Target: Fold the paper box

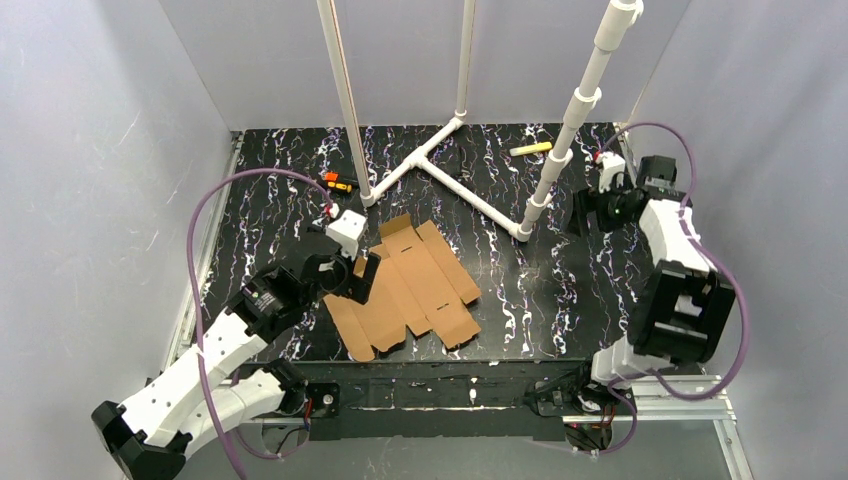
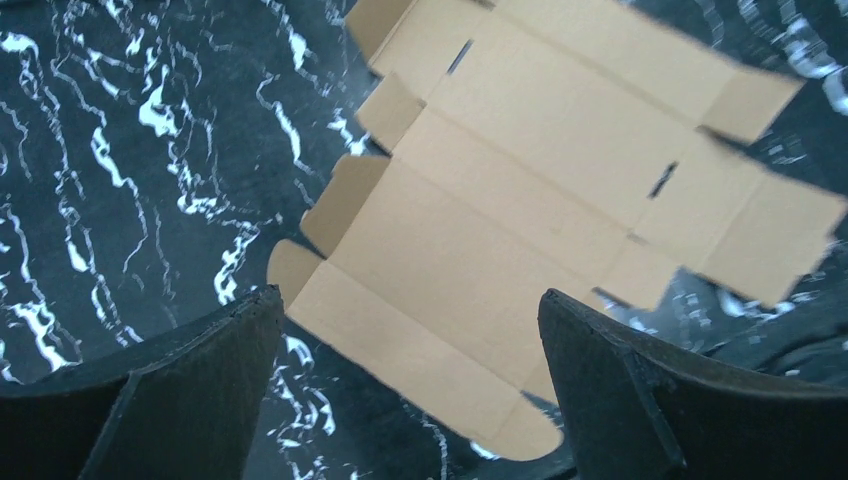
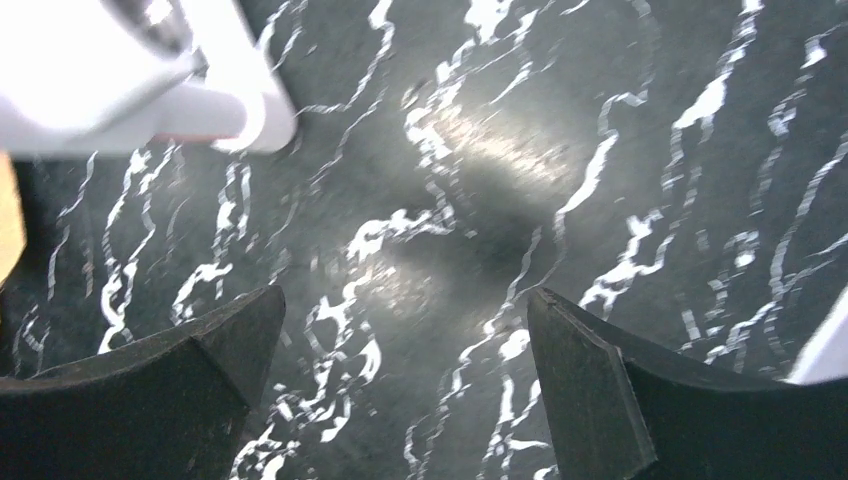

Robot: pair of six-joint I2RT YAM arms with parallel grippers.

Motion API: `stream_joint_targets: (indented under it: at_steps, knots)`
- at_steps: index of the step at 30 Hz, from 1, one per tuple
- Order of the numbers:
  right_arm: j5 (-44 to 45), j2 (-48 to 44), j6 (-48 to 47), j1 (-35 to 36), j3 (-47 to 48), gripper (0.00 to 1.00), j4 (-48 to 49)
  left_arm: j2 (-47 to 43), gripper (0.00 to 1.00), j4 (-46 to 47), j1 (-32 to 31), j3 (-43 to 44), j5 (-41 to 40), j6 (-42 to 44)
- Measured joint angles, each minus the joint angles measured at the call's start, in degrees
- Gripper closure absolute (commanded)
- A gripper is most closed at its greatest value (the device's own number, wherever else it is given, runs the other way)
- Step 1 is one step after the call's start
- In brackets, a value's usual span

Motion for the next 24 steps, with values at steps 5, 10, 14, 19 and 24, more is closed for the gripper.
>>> stream_joint_targets:
  at_steps: [5,10,14,19,24]
  knots:
    - [1.9,12.2,-0.3,0.4,13.5,0.06,0.9,-0.7,0.02,0.2,0.5,-4.7,-3.1,4.2]
    - [2.6,27.2,-6.1,2.0,30.6,0.04,-0.2,-3.5,0.02,0.9,0.9,-5.8,-3.9,5.9]
    - [2.6,37.8,-10.3,4.1,43.1,0.03,-3.5,-5.1,0.02,1.7,1.2,-5.8,-4.6,6.8]
    - [-0.3,48.3,-19.1,6.4,56.6,0.02,-8.5,-5.1,0.02,2.3,2.2,-6.3,-4.9,7.6]
    - [-2.4,52.3,-25.0,9.0,60.7,0.02,-9.6,-4.7,0.02,2.7,2.8,-7.0,-5.1,8.2]
